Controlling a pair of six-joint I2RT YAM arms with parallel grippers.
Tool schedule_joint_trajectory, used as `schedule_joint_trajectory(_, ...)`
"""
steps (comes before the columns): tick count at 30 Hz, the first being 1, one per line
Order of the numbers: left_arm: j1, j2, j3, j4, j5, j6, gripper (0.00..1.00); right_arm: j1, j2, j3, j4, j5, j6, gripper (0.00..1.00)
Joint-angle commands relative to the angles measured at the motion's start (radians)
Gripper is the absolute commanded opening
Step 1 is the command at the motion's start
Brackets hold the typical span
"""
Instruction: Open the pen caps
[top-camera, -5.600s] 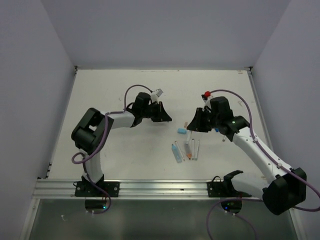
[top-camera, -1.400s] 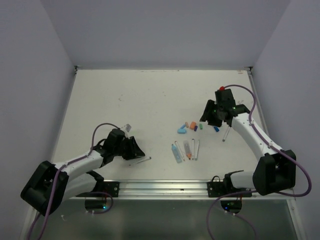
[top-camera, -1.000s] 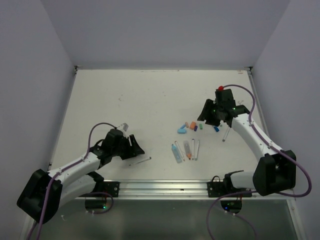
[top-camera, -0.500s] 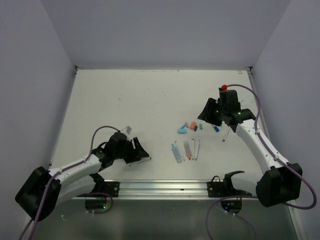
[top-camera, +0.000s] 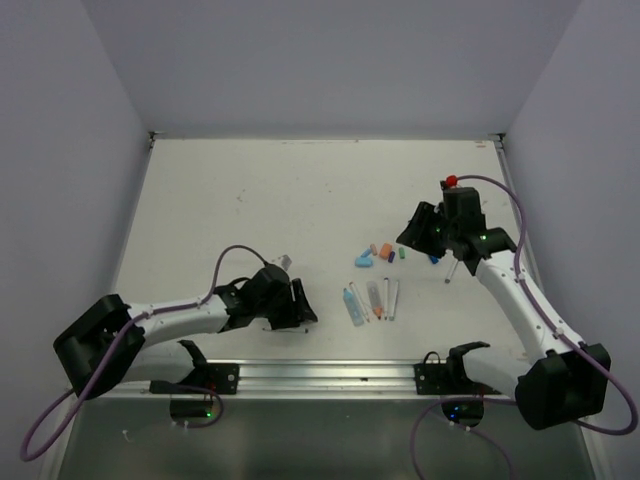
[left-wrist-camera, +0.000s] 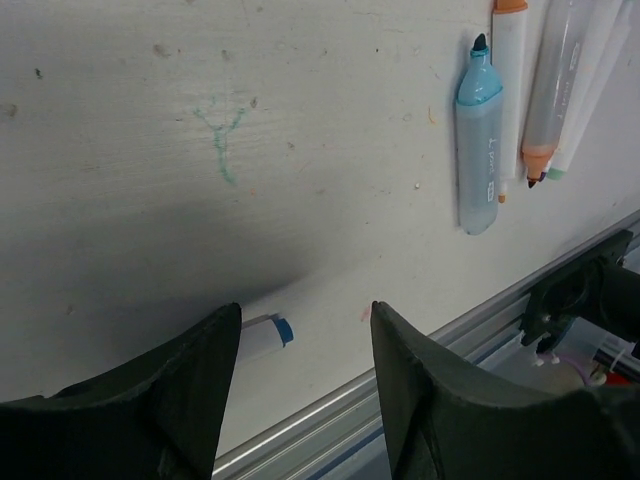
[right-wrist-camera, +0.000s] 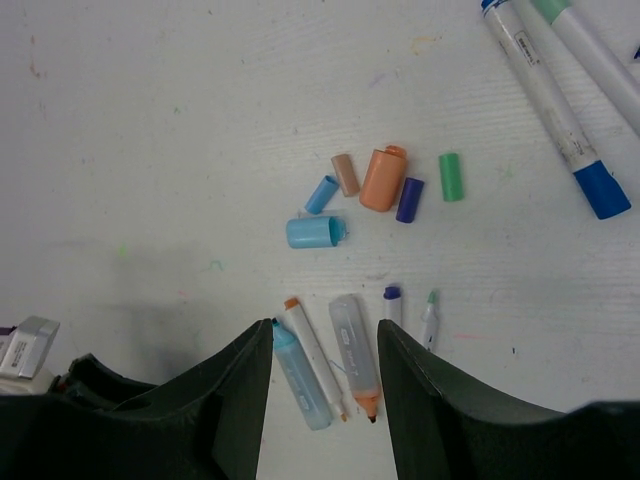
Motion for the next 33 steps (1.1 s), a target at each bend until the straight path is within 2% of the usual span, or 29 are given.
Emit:
schedule_joint_trajectory(1, -0.043, 0.070, -0.023, -0.248, -0.146, 0.015, 0.60, -0.003, -0.043, -0.009, -0.001, -0.007, -0.014, 0.50)
schedule_joint_trajectory(3, -0.049, 0.038, 0.001, -0.262, -0.195, -0.002, 0.60, -0.003, -0.046, -0.017, -0.001, -0.010, -0.020, 0.50)
schedule_joint_trajectory(9, -0.051, -0.190, 0.084, -0.469, -0.384, -0.081, 0.60, -0.002, -0.041, -0.011, -0.004, -0.019, -0.033, 0.50)
schedule_joint_trajectory(13, -0.051, -0.281, 0.055, -0.564, -0.369, -0.153, 0.61, -0.003, -0.026, 0.003, 0.000, -0.040, -0.040, 0.50)
schedule_joint_trajectory(17, -0.051, -0.312, 0.008, -0.581, -0.318, -0.192, 0.61, -0.003, -0.031, -0.012, 0.020, -0.060, -0.032, 0.50)
schedule_joint_trajectory(23, -0.052, -0.321, -0.069, -0.501, -0.216, -0.220, 0.61, -0.003, -0.054, -0.022, 0.002, -0.042, -0.040, 0.50)
schedule_joint_trajectory(33, -0.051, -0.110, -0.054, -0.290, -0.167, -0.186, 0.62, -0.003, -0.057, -0.025, -0.004, -0.034, -0.029, 0.50)
